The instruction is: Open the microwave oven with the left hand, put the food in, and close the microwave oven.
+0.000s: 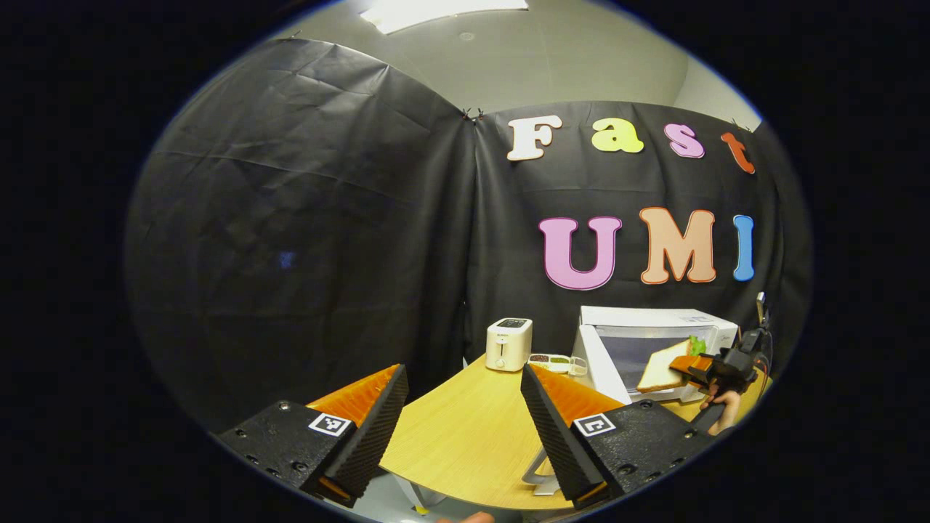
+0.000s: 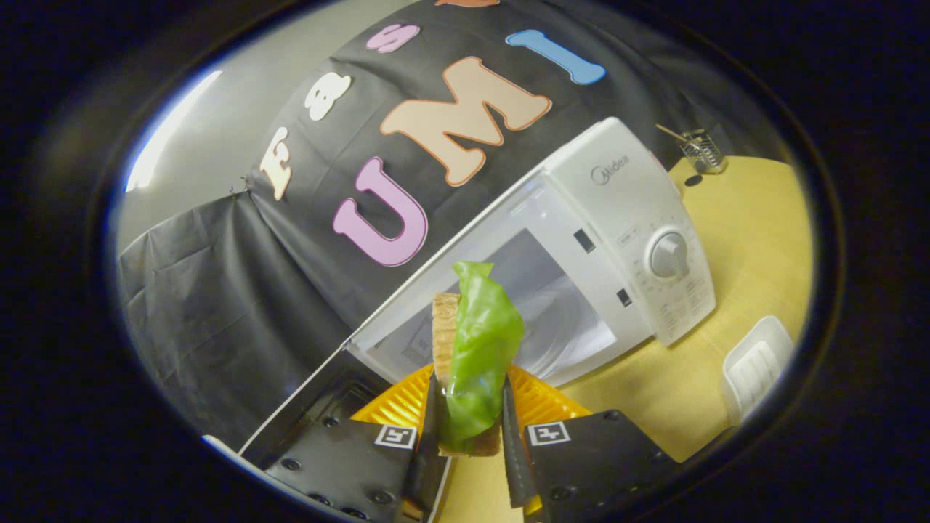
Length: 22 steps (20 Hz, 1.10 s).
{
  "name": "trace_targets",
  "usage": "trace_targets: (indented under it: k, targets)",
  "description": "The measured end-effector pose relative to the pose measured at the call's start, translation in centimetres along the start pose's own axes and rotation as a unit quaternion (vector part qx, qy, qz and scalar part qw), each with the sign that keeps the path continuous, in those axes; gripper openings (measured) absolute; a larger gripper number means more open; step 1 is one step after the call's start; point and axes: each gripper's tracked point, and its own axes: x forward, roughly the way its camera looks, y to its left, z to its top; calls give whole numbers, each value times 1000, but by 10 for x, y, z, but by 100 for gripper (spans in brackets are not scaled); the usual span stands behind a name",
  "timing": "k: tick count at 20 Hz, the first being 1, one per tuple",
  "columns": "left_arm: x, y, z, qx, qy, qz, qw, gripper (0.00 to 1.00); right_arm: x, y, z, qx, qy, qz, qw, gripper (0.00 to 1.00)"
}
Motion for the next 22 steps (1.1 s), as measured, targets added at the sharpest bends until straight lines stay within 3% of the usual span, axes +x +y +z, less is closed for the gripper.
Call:
trace_targets:
  k: [2,5,16,17,19,22]
  targets:
    - [1,5,-2,3,1,5,1000,92,20,-7,-12,10,15,-9,1000,41]
    - [2,13,-6,5,1,12,1000,99,47,-17,-25,16,21,-22,999,41]
    - [11,28,-30,-2,22,17,1000,92,107,-29,-11,-27,-10,-45,999,41]
    - [12,31,-29,1,18,21,1000,96,109,-30,-10,-37,-10,-47,998,33]
    - [9,35,-27,5,13,26,1000,95,115,-36,-6,-69,-12,-59,996,33]
    - [8,33,-31,5,17,24,1000,96,118,-51,-1,-124,-16,-90,988,54]
